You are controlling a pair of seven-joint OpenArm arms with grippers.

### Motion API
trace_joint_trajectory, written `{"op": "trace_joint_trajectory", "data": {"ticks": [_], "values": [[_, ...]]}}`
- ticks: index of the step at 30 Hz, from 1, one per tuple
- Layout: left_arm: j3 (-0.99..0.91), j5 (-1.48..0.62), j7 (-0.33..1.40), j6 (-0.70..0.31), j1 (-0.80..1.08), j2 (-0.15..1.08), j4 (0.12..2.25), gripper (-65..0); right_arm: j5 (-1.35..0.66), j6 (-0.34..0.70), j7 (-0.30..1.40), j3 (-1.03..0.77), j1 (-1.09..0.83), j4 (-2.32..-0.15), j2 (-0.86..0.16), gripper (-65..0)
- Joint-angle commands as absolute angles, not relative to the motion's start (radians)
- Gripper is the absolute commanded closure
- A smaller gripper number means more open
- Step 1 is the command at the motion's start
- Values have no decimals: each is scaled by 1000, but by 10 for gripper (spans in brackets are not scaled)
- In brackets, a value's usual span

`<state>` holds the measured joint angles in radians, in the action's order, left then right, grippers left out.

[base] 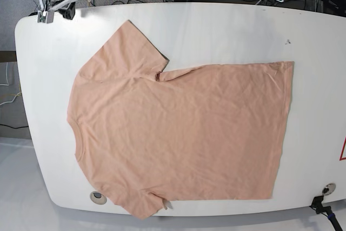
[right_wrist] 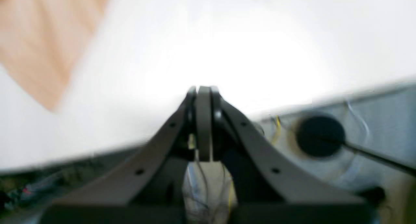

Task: Fold the T-shirt properly
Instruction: 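Move both grippers out over the shirt's shoulder corners, opening them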

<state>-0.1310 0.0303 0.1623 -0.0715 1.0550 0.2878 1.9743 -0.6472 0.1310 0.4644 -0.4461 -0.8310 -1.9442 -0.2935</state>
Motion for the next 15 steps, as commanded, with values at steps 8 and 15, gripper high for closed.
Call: {"op": "trace_joint_trajectory", "data": {"ticks": [8,15], "values": [[-148,9,106,-81,980,292,1997,-177,-741,167,530,-505,-764,-1974,-304,0],[-132,-5,123,-85,921,294,2024,-188,-739,168,557,-520,-715,-1967,-302,0]]}}
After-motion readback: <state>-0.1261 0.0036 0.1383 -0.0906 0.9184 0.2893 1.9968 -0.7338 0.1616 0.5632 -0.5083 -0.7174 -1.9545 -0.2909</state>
